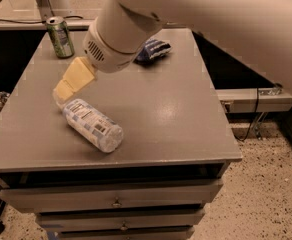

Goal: Place blue plastic bottle upright

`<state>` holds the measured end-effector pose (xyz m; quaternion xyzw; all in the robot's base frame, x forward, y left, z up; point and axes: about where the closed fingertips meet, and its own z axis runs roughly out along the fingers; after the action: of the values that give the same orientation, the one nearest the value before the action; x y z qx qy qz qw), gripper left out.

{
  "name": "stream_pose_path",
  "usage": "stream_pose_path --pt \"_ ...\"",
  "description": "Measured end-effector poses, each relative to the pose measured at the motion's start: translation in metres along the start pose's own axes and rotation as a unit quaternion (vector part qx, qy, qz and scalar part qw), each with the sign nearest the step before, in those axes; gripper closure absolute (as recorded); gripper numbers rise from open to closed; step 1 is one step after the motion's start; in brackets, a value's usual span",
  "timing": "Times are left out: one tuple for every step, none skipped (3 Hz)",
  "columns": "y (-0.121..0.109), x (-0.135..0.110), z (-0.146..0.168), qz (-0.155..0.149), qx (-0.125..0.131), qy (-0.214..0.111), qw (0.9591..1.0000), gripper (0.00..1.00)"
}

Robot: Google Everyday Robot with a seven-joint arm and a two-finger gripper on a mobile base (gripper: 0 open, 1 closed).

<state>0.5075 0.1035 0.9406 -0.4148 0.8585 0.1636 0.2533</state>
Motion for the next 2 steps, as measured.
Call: stream_pose_path --pt "0.011 -0.005 0.028 0.028 0.006 0.001 0.9996 0.0" --pt "0.017 -0.006 0.053 0.042 0.015 0.009 0.999 0.0"
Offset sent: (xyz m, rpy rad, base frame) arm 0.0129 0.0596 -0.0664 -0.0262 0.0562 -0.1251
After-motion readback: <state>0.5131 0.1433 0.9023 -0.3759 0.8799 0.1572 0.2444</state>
